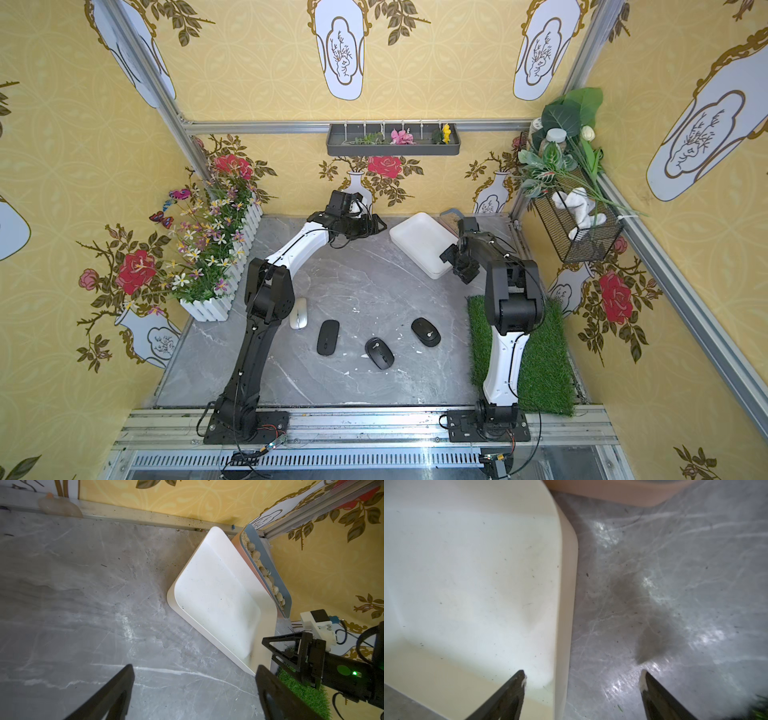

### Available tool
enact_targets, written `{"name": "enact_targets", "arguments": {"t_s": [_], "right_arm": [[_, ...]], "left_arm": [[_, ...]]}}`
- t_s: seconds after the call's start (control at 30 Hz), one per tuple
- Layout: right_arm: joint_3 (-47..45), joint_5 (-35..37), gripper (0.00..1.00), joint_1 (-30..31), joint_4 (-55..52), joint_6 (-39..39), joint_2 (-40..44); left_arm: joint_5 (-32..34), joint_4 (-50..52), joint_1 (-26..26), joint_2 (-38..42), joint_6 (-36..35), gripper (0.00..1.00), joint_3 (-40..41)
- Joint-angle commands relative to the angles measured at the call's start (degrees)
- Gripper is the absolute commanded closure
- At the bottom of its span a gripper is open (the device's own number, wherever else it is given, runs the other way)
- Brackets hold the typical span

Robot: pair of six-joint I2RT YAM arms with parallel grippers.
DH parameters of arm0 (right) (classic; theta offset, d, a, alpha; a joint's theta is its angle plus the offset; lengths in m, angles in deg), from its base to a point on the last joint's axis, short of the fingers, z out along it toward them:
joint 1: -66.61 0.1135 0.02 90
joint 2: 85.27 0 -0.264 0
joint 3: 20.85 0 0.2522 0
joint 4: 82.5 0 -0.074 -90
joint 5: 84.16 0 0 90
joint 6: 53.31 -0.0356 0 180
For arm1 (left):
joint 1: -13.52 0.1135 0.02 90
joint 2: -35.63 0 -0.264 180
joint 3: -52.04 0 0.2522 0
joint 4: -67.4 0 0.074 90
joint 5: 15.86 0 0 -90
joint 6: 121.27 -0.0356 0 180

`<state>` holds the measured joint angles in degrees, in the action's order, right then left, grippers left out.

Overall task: Put the mouse in the storage box
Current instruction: Pick up the storage box at the center of the board.

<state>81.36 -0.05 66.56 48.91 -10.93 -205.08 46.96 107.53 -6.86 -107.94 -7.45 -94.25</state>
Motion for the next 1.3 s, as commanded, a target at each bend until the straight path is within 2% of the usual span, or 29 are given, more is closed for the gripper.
{"name": "enact_targets", "arguments": {"t_s": [0.0, 0.13, 0.2, 0.23, 0.3, 0.43, 0.7, 0.93, 1.07, 1.27], "right_arm": [[2.9, -1.4, 0.23, 0.1, -2.0, 0.9, -2.9], [3.8, -0.1, 0.36, 0.6, -2.3, 1.5, -3.9], [4.4, 1.1, 0.36, 1.0, -3.3, 2.0, -4.1], [4.8, 1.6, 0.41, 1.4, -3.8, 2.8, -4.1], [5.2, 2.5, 0.57, 2.1, -4.2, 4.6, -4.2], [5.0, 4.3, 0.76, 3.6, -4.7, 7.6, -3.6], [5.4, 8.9, 0.98, 8.3, -6.5, 15.1, -1.4], [5.3, 6.1, 1.0, 16.2, -4.6, 25.6, 1.5], [5.9, 3.8, 1.0, 20.4, -3.2, 30.4, 2.6], [4.7, 0.5, 1.0, 21.8, -1.5, 30.2, 2.5]], "left_arm": [[2.5, -0.1, 0.1, -1.4, 1.4, 0.07, -0.7], [4.6, 1.3, -0.1, -1.4, 0.4, 0.07, -0.8], [5.1, 2.4, 0.0, -0.9, -0.8, 0.08, -0.7], [5.5, 3.1, 0.0, -0.3, -1.6, 0.08, -0.4], [6.6, 3.6, 0.1, 2.1, -2.9, 0.08, 1.3], [7.8, -0.9, 0.7, 10.3, -4.4, 0.07, 9.7], [10.2, -4.7, 4.2, 27.1, -3.4, 0.07, 25.1], [8.8, -11.4, 6.9, 39.5, -3.0, 0.0, 44.8], [8.3, -14.3, 7.4, 48.1, -3.0, 0.01, 56.5], [12.4, -15.5, 7.1, 62.7, -1.6, 0.0, 72.8]]}}
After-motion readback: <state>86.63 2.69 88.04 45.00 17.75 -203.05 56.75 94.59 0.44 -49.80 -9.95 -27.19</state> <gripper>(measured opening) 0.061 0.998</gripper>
